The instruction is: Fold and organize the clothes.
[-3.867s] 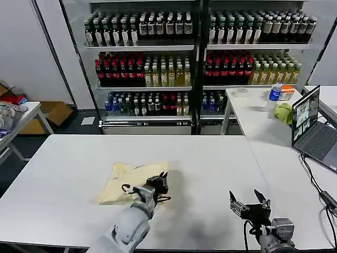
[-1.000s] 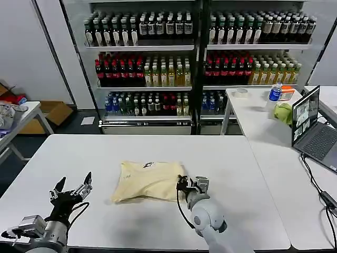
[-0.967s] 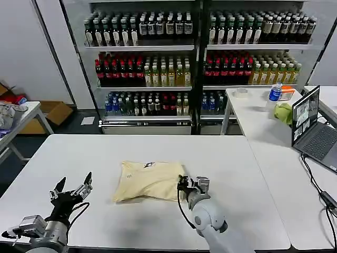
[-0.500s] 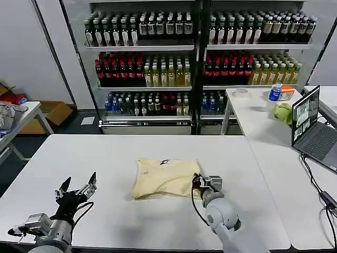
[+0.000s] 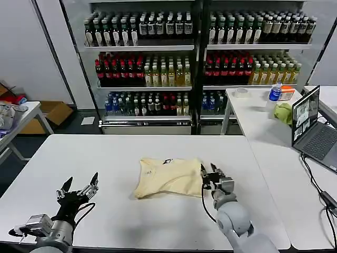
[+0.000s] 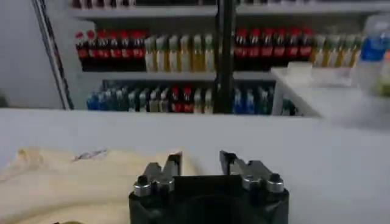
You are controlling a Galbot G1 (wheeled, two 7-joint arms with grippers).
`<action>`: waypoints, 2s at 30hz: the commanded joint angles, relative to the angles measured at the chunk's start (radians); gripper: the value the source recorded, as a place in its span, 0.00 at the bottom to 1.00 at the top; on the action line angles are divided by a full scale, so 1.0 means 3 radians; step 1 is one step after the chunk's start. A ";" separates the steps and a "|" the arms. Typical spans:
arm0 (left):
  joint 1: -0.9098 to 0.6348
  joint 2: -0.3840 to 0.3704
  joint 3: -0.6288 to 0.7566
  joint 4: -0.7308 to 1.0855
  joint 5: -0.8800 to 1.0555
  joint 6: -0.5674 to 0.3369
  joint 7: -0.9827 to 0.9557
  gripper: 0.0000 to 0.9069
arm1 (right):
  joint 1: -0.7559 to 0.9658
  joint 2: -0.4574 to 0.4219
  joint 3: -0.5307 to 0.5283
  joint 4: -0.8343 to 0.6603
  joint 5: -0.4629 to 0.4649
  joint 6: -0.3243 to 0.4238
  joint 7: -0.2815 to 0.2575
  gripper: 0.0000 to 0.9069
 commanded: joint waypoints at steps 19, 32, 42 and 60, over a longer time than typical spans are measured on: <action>0.0113 0.0093 0.0244 -0.0152 0.0527 -0.0077 0.0361 1.00 | -0.1905 -0.0057 0.0854 0.1508 -0.1092 0.0960 -0.0263 1.00; 0.0137 0.0111 0.0249 -0.0168 0.0538 -0.0088 0.0401 1.00 | -0.1926 -0.0016 0.0891 0.1536 -0.1129 0.0935 -0.0230 1.00; 0.0113 0.0108 0.0245 -0.0135 0.0535 -0.0089 0.0412 1.00 | -0.1931 -0.0034 0.0911 0.1574 -0.1233 0.1005 -0.0142 1.00; 0.0079 0.0114 0.0248 -0.0078 0.0541 -0.0101 0.0452 1.00 | -0.1849 -0.0057 0.0952 0.1548 -0.1242 0.0964 -0.0166 1.00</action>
